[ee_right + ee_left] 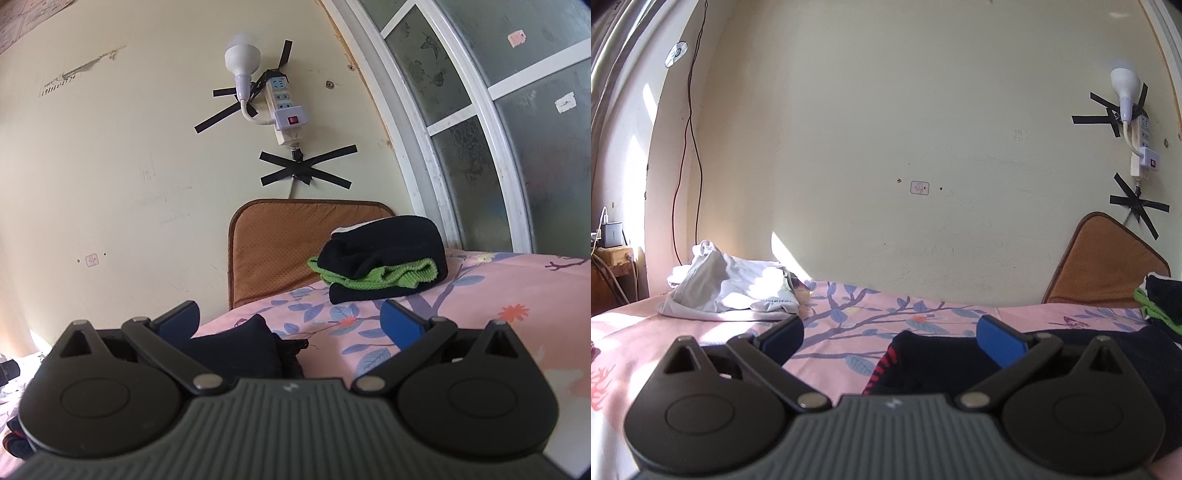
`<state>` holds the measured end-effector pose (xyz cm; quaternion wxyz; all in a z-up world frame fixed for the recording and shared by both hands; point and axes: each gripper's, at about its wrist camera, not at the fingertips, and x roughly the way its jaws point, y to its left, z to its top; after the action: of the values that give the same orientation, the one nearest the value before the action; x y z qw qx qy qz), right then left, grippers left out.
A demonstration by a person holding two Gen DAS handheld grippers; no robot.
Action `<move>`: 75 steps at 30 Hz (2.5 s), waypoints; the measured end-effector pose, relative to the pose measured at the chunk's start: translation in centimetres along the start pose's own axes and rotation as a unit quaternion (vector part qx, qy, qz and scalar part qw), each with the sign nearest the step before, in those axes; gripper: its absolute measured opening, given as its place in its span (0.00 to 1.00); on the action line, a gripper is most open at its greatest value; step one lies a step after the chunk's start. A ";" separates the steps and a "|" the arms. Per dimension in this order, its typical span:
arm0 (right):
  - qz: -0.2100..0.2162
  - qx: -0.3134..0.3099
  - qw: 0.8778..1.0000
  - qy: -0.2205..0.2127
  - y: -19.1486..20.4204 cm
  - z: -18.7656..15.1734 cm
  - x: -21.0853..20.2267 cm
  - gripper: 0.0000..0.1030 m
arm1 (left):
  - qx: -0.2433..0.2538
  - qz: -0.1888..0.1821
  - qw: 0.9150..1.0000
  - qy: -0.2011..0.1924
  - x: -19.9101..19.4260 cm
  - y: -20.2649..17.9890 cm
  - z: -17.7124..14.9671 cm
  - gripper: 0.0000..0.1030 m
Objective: Fold small clothes
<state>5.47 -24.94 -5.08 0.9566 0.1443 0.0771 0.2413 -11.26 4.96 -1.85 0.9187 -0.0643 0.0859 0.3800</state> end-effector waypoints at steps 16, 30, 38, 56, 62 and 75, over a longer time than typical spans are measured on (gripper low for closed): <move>-0.004 -0.009 1.000 0.010 0.1 0.0 0.3 1.00 | 0.059 -0.012 0.998 -0.003 -0.1 -1.7 -0.3 1.00; -0.002 -0.005 1.000 0.008 0.0 -0.1 0.3 1.00 | 0.066 -0.012 0.998 -0.005 -0.2 -2.0 -0.4 1.00; 0.000 -0.002 1.000 0.007 0.0 0.0 0.3 1.00 | 0.067 -0.012 0.998 -0.003 -0.2 -2.0 -0.4 1.00; 0.086 0.093 0.978 0.167 -4.6 2.1 4.7 1.00 | -0.060 -0.200 0.974 0.088 1.9 0.9 2.9 0.99; 0.117 0.137 0.941 0.286 -5.8 1.7 8.9 0.68 | -0.102 -0.303 0.931 0.178 5.6 -1.6 2.9 0.56; 0.240 0.152 0.909 0.306 1.0 4.7 10.0 0.26 | -0.111 -0.311 0.901 0.282 9.3 -3.3 -0.6 0.31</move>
<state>14.75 -20.39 -1.11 0.7656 0.2211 0.3648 0.4816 -2.52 8.94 -4.20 0.9143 -0.2937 0.2748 0.0484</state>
